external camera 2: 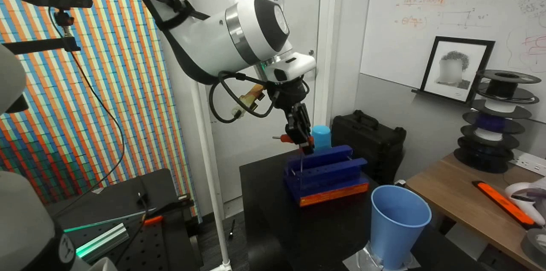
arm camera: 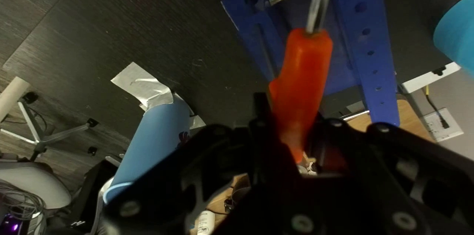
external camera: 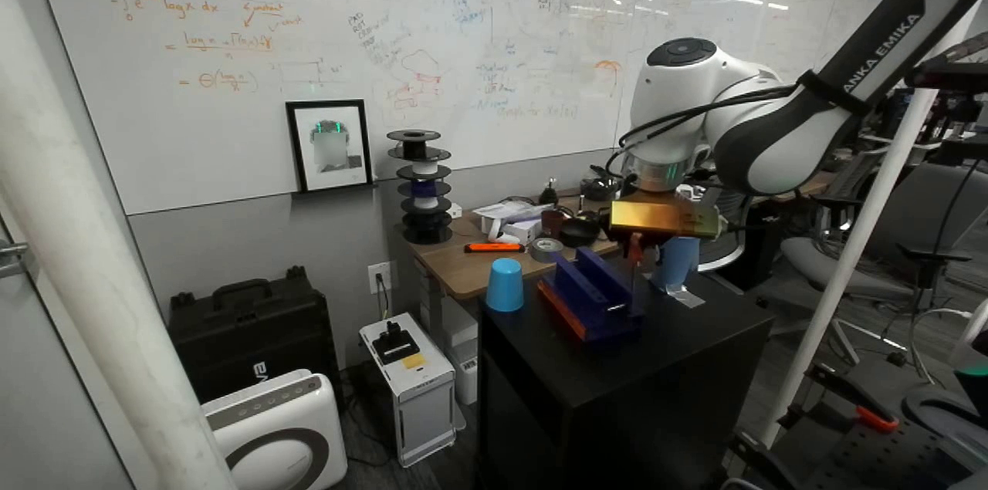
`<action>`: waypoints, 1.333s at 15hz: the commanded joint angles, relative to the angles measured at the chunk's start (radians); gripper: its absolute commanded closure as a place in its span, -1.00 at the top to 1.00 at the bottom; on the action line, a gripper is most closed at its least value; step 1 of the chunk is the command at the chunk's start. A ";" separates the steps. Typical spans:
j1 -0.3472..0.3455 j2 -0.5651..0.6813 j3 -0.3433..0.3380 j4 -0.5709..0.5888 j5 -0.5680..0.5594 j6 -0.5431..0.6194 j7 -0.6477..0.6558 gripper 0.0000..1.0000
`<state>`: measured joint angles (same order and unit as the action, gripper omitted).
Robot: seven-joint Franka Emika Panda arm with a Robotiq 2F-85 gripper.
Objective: Move the wrench to the large blue cup on the right.
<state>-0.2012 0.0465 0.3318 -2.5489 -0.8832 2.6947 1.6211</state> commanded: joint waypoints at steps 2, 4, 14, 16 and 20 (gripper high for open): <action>-0.002 -0.161 0.007 -0.092 0.158 0.054 -0.172 -0.79; 0.115 -0.230 -0.109 -0.131 0.254 0.066 -0.277 -0.79; 0.055 -0.527 -0.207 -0.095 0.480 -0.091 -0.674 -0.78; -0.004 -0.522 -0.217 -0.052 0.480 -0.084 -0.703 -0.79; -0.114 -0.392 -0.210 0.032 0.454 0.001 -0.698 -0.79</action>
<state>-0.2481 -0.4576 0.1075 -2.5924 -0.3976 2.6324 0.9185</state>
